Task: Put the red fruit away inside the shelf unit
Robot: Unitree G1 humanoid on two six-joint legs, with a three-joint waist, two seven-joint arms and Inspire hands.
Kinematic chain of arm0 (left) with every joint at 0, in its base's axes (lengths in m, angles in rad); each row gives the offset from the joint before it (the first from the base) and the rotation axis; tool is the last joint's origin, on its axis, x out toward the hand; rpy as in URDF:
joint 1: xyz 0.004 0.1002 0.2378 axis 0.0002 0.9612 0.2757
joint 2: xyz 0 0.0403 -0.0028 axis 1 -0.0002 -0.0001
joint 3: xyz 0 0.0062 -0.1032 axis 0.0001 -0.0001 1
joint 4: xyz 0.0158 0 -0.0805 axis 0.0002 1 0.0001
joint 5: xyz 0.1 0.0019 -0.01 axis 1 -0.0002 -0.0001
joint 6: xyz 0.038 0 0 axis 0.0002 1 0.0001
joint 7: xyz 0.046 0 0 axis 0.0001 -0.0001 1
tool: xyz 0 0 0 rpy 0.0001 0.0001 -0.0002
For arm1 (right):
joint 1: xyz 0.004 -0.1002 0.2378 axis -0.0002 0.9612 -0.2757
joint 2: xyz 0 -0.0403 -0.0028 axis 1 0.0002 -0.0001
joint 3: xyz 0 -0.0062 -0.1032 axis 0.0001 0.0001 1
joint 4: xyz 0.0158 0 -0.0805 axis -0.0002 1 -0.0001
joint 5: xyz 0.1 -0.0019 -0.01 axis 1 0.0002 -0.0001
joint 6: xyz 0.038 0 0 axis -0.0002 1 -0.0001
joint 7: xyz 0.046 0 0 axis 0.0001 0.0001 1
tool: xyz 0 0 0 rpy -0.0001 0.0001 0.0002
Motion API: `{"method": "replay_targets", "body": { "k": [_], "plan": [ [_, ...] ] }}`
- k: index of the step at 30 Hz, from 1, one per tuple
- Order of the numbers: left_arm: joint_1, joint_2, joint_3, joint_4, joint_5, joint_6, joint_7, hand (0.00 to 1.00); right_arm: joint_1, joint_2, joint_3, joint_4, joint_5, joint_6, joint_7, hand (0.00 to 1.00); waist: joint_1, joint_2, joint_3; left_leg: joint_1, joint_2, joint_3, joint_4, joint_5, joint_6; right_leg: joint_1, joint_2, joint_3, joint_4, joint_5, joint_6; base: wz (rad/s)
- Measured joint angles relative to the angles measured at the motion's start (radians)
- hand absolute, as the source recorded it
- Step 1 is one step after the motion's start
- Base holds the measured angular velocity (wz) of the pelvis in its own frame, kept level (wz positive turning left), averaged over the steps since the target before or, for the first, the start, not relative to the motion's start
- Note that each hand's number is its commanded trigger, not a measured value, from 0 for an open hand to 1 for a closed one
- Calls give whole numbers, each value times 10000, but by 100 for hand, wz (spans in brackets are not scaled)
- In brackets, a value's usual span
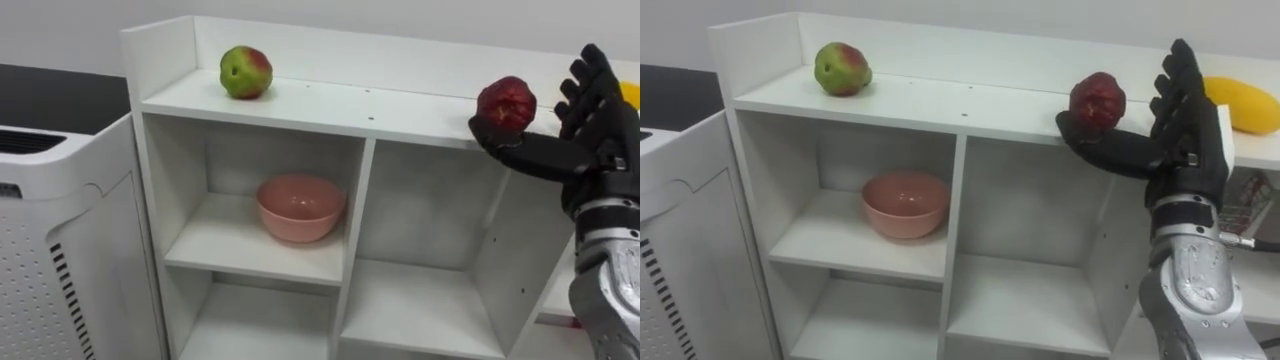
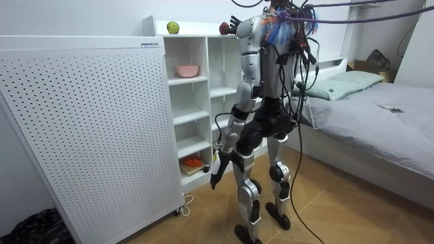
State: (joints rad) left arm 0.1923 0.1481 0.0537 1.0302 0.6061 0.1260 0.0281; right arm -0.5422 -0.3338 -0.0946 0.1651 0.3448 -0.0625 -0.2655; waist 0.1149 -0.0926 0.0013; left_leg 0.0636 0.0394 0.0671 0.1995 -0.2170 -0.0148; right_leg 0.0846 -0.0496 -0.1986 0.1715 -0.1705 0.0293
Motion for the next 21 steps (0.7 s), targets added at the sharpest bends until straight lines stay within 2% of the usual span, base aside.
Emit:
{"method": "replay_targets", "body": {
  "k": [2, 3, 4, 7, 11, 14, 18, 21],
  "plan": [
    [0, 8, 18, 0, 0, 6, -12, 0, 0, -77, 31, 45, 0, 0, 98, 1, -1, -47, 13, -9, -1, 1, 0, 0, 0, -2, 0, 0, -3, 2, -4, 0],
    [1, 11, 20, 0, 0, 14, -19, 0, 0, -151, 35, 88, 5, 12, 202, 13, 0, -74, 10, -10, -1, 1, -6, -1, 0, -1, 1, -3, -3, 3, -5, 0],
    [1, 12, 20, -1, 0, 22, -23, 0, 0, -171, 38, 91, 6, 26, 241, 21, 0, -82, 8, -10, -1, 1, -10, -1, 0, 0, 1, -5, -3, 3, -5, 0],
    [-51, 42, 14, -4, -13, 69, -151, 0, -50, -275, 104, 192, 2, 29, 276, 100, 0, -116, -6, -22, -1, -46, -22, -1, 0, 2, 2, -62, -3, 3, -5, 3],
    [-68, 96, 10, -7, -15, 169, -184, 0, -126, -584, 356, 522, -4, 41, 296, 100, -13, -176, -9, 21, -8, -119, -15, -1, 0, 73, 1, -100, -6, 4, -5, 4],
    [-34, 184, 11, -8, -27, 217, -198, 0, -179, -597, 359, 642, -5, 174, 309, 100, -10, -233, 17, 33, -8, -141, 4, -1, -1, 107, 2, -136, -10, 4, -5, 0],
    [12, 290, 16, -17, -24, 284, -254, 0, -247, -624, 358, 732, -15, 352, 388, 100, -7, -314, 12, -4, -5, -178, -16, -3, -6, 116, 1, -241, -8, 9, -13, 3],
    [8, 290, 15, -21, -27, 283, -395, 0, -263, -624, 356, 762, -18, 337, 372, 100, -9, -337, 4, -5, -5, -182, -13, -3, -6, 122, 0, -258, -8, 10, -15, 0]
  ]
}}
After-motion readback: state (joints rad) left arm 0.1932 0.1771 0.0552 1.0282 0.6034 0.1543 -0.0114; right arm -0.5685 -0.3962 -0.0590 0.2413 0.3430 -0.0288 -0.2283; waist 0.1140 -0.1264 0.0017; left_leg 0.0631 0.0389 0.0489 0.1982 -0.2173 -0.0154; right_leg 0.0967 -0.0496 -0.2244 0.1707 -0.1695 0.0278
